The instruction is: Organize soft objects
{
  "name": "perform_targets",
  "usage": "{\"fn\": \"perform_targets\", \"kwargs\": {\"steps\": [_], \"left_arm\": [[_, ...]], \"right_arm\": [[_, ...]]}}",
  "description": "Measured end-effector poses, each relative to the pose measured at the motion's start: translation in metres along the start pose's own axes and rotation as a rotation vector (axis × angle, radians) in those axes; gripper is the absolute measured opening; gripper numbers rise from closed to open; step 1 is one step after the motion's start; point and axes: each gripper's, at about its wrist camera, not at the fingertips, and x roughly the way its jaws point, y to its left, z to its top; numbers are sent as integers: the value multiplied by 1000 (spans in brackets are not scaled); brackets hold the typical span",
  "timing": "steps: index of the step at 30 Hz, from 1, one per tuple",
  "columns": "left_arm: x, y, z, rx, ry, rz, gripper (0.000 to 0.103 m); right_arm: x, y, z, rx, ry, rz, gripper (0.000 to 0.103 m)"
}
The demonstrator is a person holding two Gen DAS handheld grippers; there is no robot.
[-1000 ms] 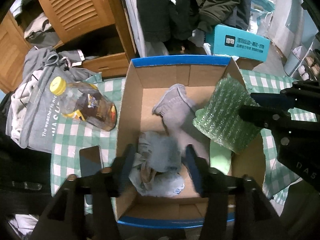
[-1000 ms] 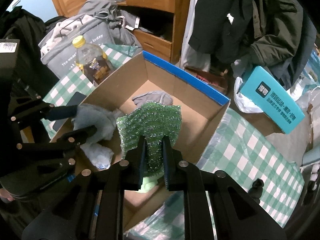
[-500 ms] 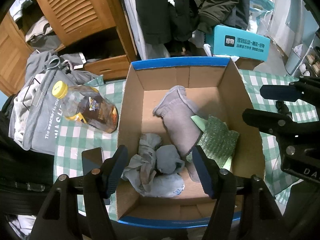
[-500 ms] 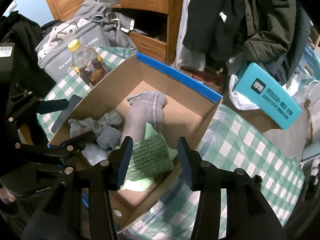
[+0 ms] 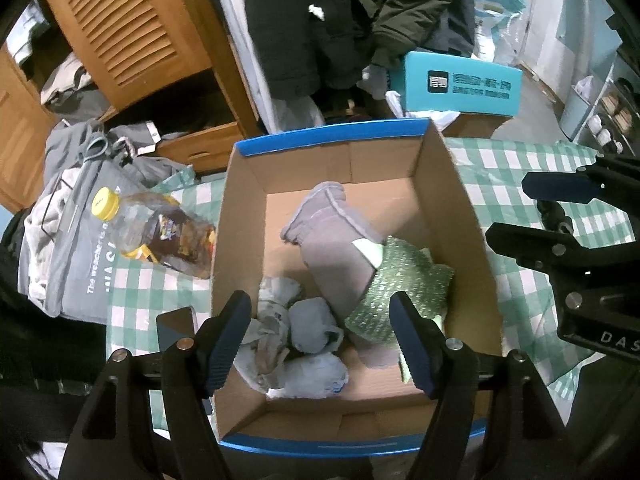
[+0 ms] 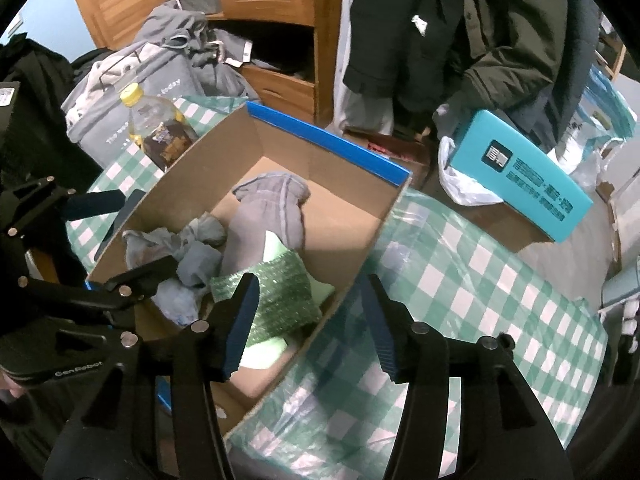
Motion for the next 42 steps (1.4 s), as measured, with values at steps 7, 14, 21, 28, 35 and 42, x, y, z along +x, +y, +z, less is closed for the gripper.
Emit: {"fn": "perform_targets", "kwargs": {"steps": [7,14,21,28,35,42], "left_arm": [[-4,-18,5,34,-8,-9,77],[-5,-40,9,73,-8,-12,77],[-7,-61,13,105,-3,-23,78],[-7,-85,17,132,4,-43,81],[-4,-111,23,158,21,-63,82],[1,-140,28,187,33,-91,82]], "right_arm": [[-10,-18,-12,30,-5,-12,54],[-23,-37,-25,67,-19,-25,54],[-34,-58,-39,98,-31,-49,61],[-42,-78,-56,127,-32,-77,62],[-49,-102,-77,162,-29,-108,64],[-53,-130,-98,210,-20,-126,64]]}}
